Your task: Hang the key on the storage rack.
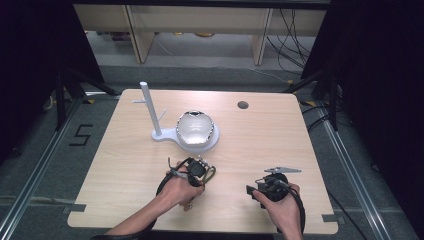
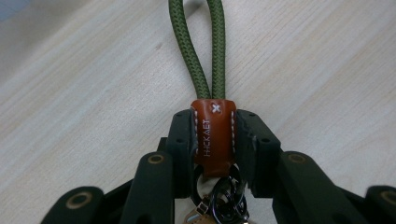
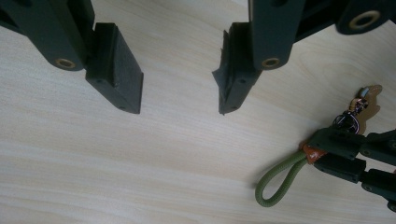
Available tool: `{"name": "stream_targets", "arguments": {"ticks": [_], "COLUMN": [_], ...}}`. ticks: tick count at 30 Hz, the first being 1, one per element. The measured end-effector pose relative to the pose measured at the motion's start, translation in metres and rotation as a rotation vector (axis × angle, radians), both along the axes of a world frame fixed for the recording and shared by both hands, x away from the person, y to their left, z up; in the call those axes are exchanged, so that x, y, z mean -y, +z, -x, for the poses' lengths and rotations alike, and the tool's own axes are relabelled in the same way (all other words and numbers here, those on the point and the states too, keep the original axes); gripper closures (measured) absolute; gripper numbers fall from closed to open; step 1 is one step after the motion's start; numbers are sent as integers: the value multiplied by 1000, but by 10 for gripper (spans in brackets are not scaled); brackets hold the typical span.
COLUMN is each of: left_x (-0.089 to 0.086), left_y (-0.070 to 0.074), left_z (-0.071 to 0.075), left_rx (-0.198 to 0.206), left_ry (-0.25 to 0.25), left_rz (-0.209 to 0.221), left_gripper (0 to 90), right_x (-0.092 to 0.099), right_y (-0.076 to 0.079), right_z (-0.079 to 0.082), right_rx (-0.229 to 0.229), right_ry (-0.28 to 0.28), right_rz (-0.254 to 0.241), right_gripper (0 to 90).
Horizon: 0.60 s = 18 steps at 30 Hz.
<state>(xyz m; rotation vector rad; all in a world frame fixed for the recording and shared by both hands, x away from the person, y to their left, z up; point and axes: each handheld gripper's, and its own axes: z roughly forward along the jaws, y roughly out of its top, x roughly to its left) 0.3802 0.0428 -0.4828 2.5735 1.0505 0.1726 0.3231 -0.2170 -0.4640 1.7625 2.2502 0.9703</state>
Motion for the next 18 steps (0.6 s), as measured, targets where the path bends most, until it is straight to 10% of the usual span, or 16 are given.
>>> {"name": "stream_targets", "arguments": {"ticks": [7, 18], "left_x": [-9, -29], "left_y": [-1, 2], "left_z": [4, 16], "left_rx": [38, 131], "left_ry": [-50, -30], "left_rz": [23, 176], "left_gripper": [682, 682], "right_x": [0, 4], "right_y": [0, -4], "right_z": [0, -2], "right_rx": [3, 50], "right_ry": [-5, 12], "right_rz": [0, 28], "right_gripper": [509, 505]}}
